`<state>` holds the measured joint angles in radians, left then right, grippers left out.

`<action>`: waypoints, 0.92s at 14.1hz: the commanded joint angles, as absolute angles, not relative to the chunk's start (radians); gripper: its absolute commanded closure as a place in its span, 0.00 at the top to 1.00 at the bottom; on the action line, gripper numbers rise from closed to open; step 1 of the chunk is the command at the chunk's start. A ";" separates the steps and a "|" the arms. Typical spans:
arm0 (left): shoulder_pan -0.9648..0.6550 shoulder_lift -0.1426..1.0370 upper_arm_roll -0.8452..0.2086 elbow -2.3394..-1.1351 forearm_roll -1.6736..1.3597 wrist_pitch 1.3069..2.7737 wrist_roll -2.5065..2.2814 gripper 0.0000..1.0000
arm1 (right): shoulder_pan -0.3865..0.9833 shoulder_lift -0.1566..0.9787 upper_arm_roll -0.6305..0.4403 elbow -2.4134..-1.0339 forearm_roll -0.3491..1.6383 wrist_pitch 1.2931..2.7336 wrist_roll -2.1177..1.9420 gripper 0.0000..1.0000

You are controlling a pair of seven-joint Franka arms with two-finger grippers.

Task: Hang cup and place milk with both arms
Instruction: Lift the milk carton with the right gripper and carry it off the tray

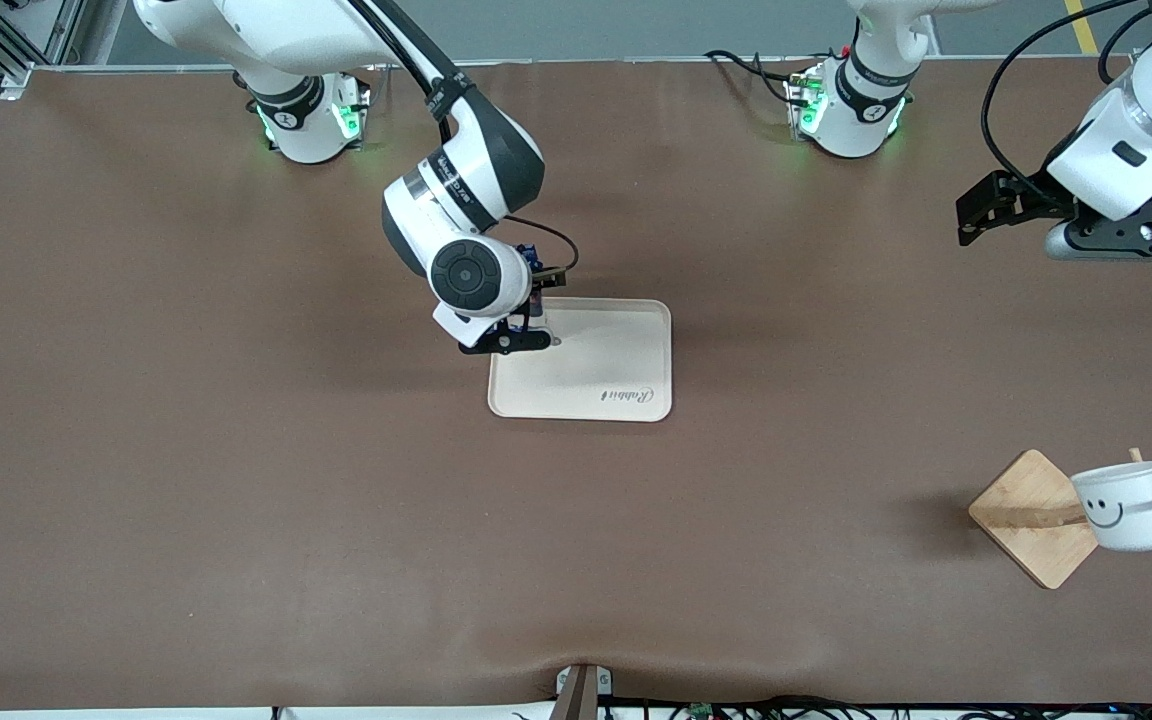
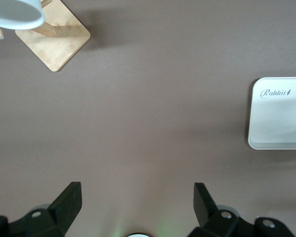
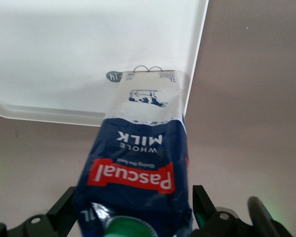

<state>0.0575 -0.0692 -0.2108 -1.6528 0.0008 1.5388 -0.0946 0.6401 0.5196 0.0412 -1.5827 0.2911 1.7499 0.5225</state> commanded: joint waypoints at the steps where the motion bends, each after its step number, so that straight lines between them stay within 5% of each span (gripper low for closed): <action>1: 0.058 -0.092 -0.210 -1.672 -0.015 1.548 -0.071 1.00 | 0.634 0.517 0.043 -1.586 0.298 1.718 0.526 1.00; 2: 0.058 -0.092 -0.210 -1.672 -0.015 1.548 -0.071 1.00 | 0.634 0.515 0.041 -1.585 0.296 1.718 0.534 0.65; 3: 0.060 -0.092 -0.216 -1.672 -0.015 1.548 -0.071 1.00 | 0.632 0.515 0.041 -1.577 0.307 1.717 0.567 0.01; 8: 0.063 -0.092 -0.219 -1.671 -0.015 1.548 -0.071 1.00 | 0.617 0.515 0.043 -1.520 0.328 1.720 0.633 0.00; 13: 0.064 -0.094 -0.219 -1.664 -0.015 1.548 -0.071 1.00 | 0.497 0.514 0.041 -1.396 0.561 1.622 0.693 0.00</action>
<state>0.0569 -0.0696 -0.2183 -1.6526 0.0008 1.5402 -0.0946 0.5581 0.5171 0.0296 -1.4590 0.4980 1.6884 0.6416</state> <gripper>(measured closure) 0.000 0.300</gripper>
